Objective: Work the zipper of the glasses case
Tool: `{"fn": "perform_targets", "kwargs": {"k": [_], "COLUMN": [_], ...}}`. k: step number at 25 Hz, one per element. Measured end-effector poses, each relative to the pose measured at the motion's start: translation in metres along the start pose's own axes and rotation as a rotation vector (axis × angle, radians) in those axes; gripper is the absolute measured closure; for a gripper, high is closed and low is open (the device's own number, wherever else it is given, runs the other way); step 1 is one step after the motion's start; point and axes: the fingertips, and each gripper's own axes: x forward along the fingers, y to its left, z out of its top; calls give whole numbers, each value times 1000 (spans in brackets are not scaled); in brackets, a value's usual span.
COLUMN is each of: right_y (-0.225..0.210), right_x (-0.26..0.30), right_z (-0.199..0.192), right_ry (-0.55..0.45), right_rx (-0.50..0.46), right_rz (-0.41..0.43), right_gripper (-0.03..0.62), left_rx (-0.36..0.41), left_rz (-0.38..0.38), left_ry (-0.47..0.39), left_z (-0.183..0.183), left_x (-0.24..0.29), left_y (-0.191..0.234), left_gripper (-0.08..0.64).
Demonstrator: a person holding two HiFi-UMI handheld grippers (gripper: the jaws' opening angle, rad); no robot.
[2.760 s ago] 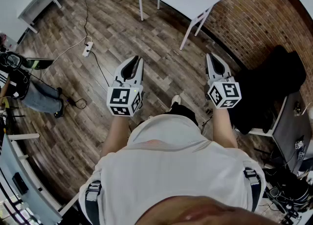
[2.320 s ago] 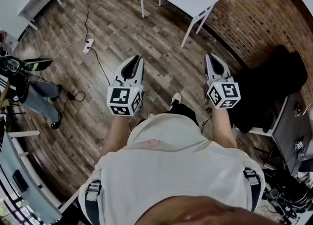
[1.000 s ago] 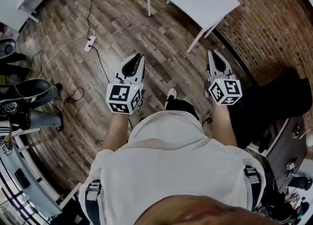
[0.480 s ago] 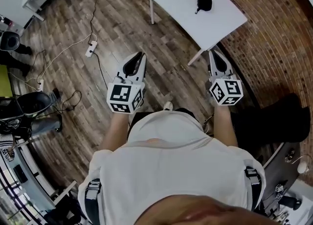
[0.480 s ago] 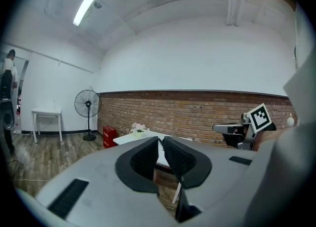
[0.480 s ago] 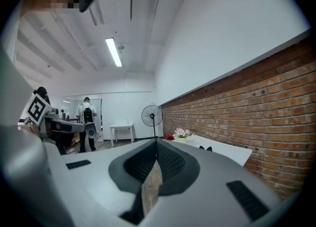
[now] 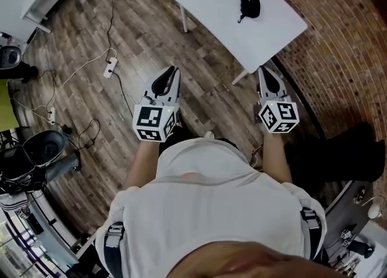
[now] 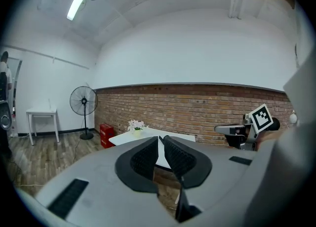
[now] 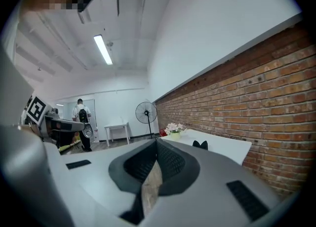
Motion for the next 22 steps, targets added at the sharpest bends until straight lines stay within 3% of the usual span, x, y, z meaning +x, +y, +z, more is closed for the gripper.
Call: {"fn": "perform_targets", "kwargs": {"k": [6, 16, 22], "right_y": [-8, 27, 33], "right_x": [50, 162, 199], "right_z": [12, 61, 51], "right_ry": [2, -1, 50], "right_rx": [-20, -73, -67], "right_rz": [-77, -166, -218], "right_gripper": [540, 540, 540], "left_rx": [-3, 5, 2], "left_rz": [-78, -228, -309], "left_ry": [-6, -38, -18], "left_z": [8, 50, 55], "left_x": [58, 138, 180], "left_y": [45, 151, 184], "left_gripper": [514, 514, 514]}}
